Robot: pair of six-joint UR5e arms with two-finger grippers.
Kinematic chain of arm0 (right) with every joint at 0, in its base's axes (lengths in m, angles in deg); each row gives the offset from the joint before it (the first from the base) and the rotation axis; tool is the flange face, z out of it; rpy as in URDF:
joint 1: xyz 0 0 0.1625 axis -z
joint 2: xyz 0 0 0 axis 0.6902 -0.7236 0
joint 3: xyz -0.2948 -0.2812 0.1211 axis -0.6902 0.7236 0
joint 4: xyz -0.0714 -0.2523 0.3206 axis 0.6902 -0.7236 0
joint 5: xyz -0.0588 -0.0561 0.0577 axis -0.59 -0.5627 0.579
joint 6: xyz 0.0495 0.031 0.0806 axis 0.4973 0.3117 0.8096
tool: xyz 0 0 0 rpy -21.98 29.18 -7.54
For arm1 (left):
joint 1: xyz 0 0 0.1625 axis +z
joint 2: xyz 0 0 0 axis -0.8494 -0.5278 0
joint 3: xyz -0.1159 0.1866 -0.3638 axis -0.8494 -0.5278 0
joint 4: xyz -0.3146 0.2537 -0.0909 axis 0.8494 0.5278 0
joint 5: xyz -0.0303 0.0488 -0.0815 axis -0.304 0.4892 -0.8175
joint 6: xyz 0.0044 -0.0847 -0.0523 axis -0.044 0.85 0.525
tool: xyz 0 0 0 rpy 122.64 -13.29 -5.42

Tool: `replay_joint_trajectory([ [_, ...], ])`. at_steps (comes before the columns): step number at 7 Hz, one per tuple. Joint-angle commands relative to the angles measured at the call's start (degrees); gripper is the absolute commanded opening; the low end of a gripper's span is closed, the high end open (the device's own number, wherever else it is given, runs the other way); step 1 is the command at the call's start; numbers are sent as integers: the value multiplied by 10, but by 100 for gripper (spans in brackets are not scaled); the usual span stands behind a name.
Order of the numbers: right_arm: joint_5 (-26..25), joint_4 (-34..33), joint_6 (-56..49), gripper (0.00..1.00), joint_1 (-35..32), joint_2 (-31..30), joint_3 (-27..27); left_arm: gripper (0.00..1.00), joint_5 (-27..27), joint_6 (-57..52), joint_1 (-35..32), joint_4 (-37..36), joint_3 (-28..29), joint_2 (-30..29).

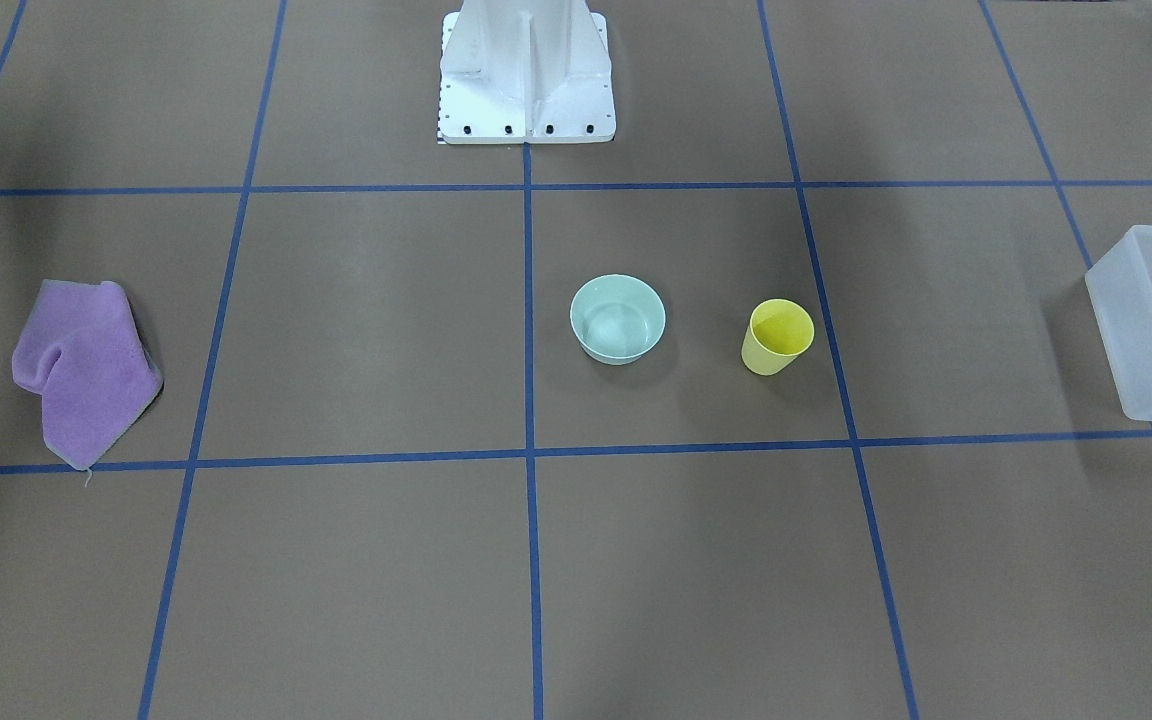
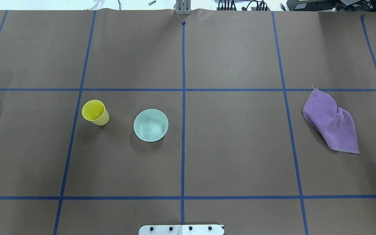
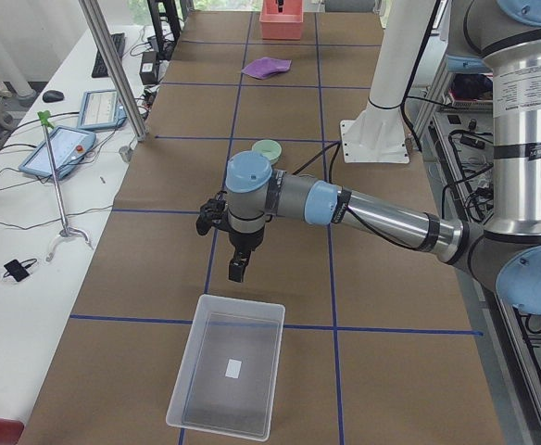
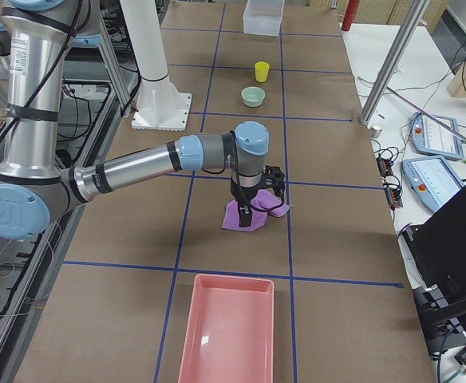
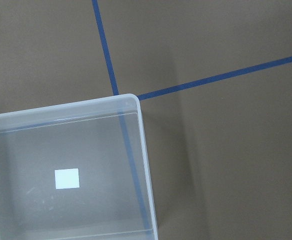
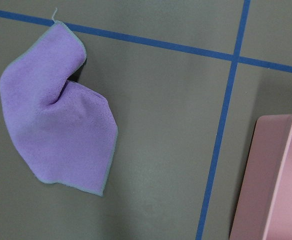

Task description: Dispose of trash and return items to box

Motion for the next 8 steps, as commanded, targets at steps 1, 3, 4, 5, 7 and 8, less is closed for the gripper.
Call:
replay_joint_trajectory([
  [1, 0, 0, 0, 100, -1, 0, -1, 98, -1, -1, 0, -4, -3, 0],
  [3, 0, 1, 1, 100, -1, 1, -2, 98, 0, 1, 2, -4, 6, -3],
  [4, 0, 0, 1, 100, -1, 2, -1, 99, -1, 1, 3, -1, 9, -3],
  [5, 0, 1, 1, 100, -1, 2, -2, 99, -1, 0, 4, 3, 9, -4],
  [7, 6, 0, 2, 100, -1, 3, -1, 99, -2, 0, 6, 3, 8, -4],
  [8, 12, 0, 2, 100, -1, 4, 0, 99, -3, 2, 8, 3, 3, -5],
])
